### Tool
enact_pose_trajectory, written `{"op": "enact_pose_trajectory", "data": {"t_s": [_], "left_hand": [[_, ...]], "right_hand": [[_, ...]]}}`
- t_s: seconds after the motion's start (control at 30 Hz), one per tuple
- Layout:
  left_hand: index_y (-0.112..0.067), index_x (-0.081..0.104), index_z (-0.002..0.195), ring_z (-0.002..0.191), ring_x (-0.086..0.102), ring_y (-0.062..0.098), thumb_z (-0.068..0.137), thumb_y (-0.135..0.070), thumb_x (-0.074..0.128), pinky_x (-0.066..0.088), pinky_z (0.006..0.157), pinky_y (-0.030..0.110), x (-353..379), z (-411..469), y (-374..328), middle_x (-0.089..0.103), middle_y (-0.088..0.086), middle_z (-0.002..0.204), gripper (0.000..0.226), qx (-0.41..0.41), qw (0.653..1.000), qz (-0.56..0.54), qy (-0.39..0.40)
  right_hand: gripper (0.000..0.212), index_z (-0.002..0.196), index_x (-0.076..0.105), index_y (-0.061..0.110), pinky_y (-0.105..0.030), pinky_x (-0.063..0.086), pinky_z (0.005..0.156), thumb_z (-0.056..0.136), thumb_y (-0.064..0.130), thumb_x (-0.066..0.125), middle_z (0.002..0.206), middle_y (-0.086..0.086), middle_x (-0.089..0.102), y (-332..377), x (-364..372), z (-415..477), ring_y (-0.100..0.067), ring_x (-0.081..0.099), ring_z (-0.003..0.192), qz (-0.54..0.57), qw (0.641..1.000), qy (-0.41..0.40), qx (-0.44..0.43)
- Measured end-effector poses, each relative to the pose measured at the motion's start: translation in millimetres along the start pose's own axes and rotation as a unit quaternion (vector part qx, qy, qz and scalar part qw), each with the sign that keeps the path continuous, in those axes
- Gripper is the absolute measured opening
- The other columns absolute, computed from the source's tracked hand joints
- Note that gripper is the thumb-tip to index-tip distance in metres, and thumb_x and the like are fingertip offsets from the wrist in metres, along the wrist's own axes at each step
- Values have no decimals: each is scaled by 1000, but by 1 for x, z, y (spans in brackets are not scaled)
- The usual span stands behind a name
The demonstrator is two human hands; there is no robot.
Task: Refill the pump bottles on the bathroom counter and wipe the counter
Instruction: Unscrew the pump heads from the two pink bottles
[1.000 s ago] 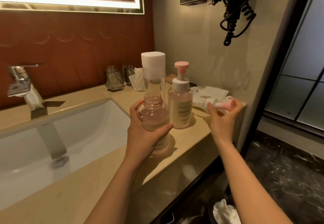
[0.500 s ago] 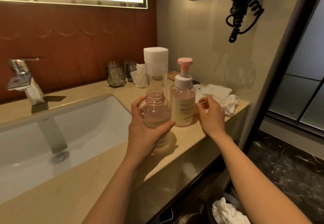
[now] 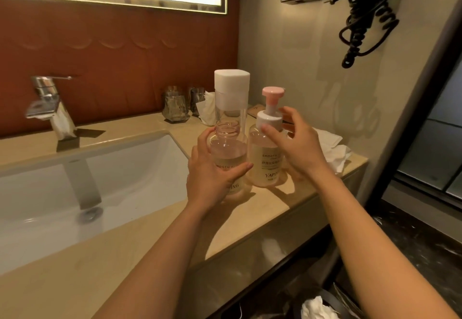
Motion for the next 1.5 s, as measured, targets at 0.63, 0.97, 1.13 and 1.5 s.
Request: {"op": "enact_pose_trajectory", "data": {"t_s": [0.63, 0.97, 1.13, 1.5], "left_hand": [[-37, -29, 142, 141, 22, 33, 35, -80, 61, 25, 110, 56, 0, -14, 5, 24, 3, 156, 146, -93, 990, 96, 47], [-33, 16, 149, 124, 36, -2, 48, -65, 71, 31, 98, 15, -49, -70, -27, 33, -14, 144, 119, 10, 998, -56, 33], [-37, 35, 130, 107, 56, -3, 52, -51, 80, 49, 84, 12, -65, -78, -17, 55, -19, 120, 92, -13, 996, -84, 37], [-47, 27, 122, 94, 54, -7, 65, -34, 83, 44, 70, 3, -66, -73, -2, 50, -25, 110, 81, -36, 997, -55, 32]], "right_hand": [[46, 111, 57, 21, -21, 48, 77, 74, 40, 76, 106, 9, 62, 48, -35, -23, -10, 58, 95, -28, 997, -73, -28], [50, 111, 56, 24, -13, 46, 76, 70, 47, 75, 106, 13, 62, 103, 25, -67, 2, 57, 93, 10, 997, -1, -77], [45, 108, 51, 32, -14, 46, 77, 71, 45, 74, 101, 23, 54, 117, 71, -79, 5, 53, 93, 32, 994, 41, -91], [49, 98, 53, 26, -32, 54, 81, 65, 53, 77, 101, 10, 61, 119, 77, -72, -10, 58, 94, -6, 997, -32, -74]]}}
Point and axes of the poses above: each hand's wrist, its own z-axis towards the middle knuckle, its own x-axis out of the palm, y = z × x, the point moved 9 cm from there along z, towards the middle knuckle
